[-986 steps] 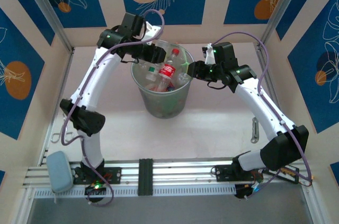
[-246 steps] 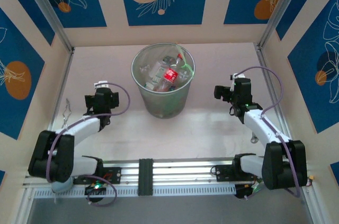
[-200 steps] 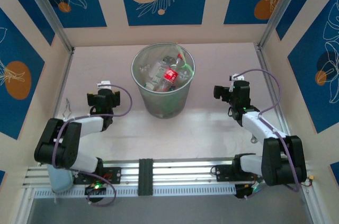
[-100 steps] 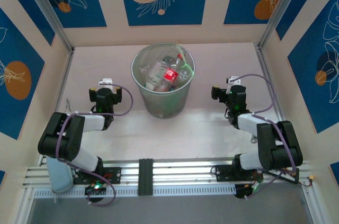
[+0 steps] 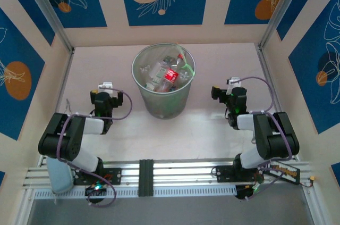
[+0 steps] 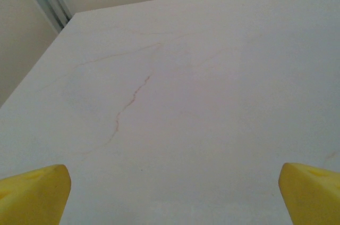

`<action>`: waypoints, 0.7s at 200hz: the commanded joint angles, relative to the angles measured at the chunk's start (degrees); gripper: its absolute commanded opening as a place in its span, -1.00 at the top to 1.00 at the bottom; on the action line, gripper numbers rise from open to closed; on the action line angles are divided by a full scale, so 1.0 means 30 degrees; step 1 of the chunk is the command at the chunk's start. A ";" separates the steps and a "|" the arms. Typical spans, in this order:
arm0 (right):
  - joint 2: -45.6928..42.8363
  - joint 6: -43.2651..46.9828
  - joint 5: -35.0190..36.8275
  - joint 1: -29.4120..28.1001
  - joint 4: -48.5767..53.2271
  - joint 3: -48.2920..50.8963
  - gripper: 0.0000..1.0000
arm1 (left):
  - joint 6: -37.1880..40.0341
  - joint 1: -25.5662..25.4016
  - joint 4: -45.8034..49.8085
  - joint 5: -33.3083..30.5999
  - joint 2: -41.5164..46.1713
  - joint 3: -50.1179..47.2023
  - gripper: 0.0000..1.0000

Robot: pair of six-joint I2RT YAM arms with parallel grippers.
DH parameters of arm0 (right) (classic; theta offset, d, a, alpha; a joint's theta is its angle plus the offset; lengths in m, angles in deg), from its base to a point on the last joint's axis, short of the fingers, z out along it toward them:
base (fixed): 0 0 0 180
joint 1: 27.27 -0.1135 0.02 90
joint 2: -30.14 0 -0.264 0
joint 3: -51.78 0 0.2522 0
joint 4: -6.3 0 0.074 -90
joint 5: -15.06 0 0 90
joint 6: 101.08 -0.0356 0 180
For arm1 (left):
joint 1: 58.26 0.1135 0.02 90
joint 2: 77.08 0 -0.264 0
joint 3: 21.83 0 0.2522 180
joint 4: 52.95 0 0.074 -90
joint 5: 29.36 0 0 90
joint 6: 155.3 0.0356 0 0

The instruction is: Put the plastic bottles in the bin

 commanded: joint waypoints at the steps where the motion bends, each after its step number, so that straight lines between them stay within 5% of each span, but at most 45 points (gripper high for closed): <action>1: 0.0131 0.0141 -0.0711 0.0202 -0.0701 0.0180 -0.98 | 0.0049 0.0403 -0.0809 0.1047 -0.0075 -0.0209 -1.00; 140: 0.0238 -0.0367 -0.1495 0.0883 -0.0297 -0.0158 -0.98 | -0.0022 0.0588 -0.1496 0.1160 -0.0482 -0.0203 -1.00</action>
